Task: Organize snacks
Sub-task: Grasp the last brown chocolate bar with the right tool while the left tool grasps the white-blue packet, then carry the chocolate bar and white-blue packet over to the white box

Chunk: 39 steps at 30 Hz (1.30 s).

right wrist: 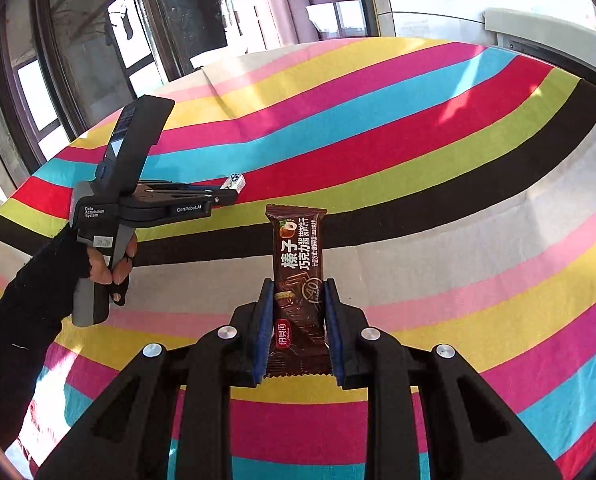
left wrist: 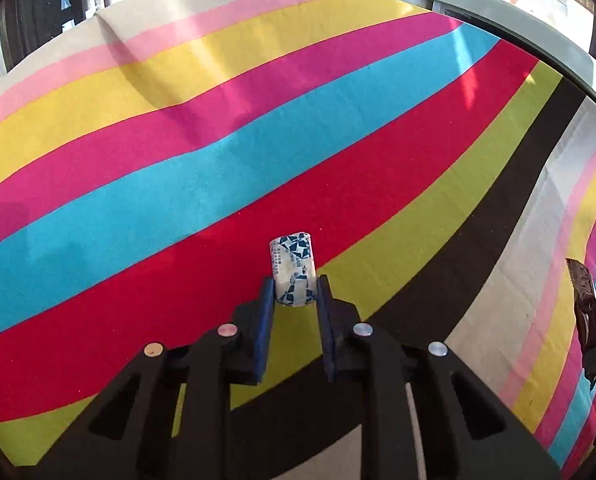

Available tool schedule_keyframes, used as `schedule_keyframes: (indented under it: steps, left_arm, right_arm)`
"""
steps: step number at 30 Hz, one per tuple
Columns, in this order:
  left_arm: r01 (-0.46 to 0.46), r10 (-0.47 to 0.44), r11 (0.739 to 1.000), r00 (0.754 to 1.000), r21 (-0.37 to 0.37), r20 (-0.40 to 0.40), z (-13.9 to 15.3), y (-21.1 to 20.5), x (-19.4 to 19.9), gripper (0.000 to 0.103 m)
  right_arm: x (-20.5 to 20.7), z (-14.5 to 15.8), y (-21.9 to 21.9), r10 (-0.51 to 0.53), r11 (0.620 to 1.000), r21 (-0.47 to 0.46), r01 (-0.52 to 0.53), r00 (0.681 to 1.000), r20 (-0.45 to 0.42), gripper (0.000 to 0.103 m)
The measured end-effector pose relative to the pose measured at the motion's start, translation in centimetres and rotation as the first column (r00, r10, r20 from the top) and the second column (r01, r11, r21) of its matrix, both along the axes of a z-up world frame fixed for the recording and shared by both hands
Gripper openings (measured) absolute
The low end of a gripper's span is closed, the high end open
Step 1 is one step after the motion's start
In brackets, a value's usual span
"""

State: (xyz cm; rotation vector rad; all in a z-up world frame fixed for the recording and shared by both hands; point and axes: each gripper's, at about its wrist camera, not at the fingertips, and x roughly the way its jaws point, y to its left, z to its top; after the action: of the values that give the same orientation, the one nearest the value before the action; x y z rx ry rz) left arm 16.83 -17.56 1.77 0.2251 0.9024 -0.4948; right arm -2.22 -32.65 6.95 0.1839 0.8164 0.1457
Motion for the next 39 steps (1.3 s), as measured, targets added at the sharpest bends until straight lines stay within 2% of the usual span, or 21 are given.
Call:
schedule_keyframes:
  steps: [7,13,17,29,34,39]
  left_arm:
    - [0.025,-0.024,0.997,1.0,-0.079,0.005,0.7,1.1,-11.0,0.021]
    - [0.044,-0.04,0.995,0.998,-0.093,0.043,1.6,1.7,-18.1,0.021]
    - [0.067,-0.063,0.995,0.997,-0.078,0.053,1.6,1.8,-21.6,0.021]
    - [0.146,-0.138,0.984,0.987,-0.103,0.086,1.6,0.5,-30.6,0.021]
    - [0.193,-0.182,0.975,0.978,-0.107,0.104,2.0,-1.2,-34.2,0.021]
    - [0.275,-0.263,0.955,0.958,-0.114,0.11,2.1,-4.2,-38.0,0.021]
  right_arm:
    - [-5.3,-0.6,1.6,-0.007,1.0,0.0,0.007,1.0,-0.03,0.024]
    - [-9.2,-0.7,3.5,-0.008,1.0,-0.03,0.006,0.999,-0.048,0.024]
    - [-11.8,-0.7,3.9,-0.01,0.999,-0.04,0.008,0.999,-0.053,0.024]
    - [-17.8,-0.2,4.1,-0.025,0.998,-0.067,0.021,0.998,-0.05,0.024]
    - [-21.0,-0.1,3.1,-0.05,0.997,-0.068,0.047,0.998,-0.049,0.024]
    - [-25.0,-0.1,1.4,-0.103,0.993,-0.065,0.099,0.993,-0.051,0.024]
